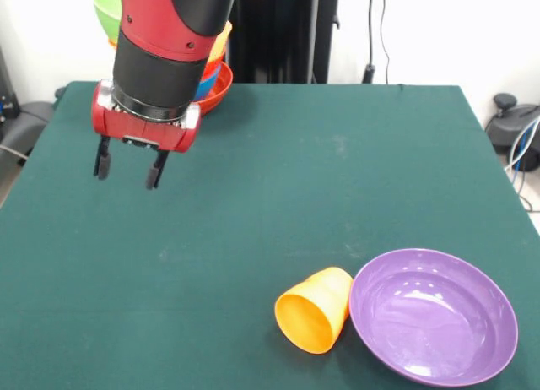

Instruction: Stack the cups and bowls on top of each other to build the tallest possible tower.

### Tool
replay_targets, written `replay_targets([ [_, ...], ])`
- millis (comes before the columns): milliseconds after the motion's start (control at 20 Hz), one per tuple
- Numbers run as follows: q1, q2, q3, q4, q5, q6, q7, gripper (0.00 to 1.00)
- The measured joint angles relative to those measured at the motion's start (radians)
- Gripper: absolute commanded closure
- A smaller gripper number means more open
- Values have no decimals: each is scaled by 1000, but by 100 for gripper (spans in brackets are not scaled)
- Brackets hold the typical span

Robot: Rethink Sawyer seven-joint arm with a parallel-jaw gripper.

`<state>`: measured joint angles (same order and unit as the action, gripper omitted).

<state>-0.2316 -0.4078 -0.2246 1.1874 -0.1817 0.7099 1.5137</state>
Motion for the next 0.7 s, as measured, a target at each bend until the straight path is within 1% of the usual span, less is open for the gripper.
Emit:
replay_targets([
  [50,2,3,0,-8,0,0,0,0],
  [100,12,15,2,-43,0,0,0,0],
  [250,25,28,1,-77,0,0,0,0],
  [300,40,42,1,-108,1,1,0,0],
  [400,54,55,2,-134,6,1,0,0],
  [550,81,85,2,-185,31,9,2,0],
  [700,110,125,2,-248,78,27,17,0],
])
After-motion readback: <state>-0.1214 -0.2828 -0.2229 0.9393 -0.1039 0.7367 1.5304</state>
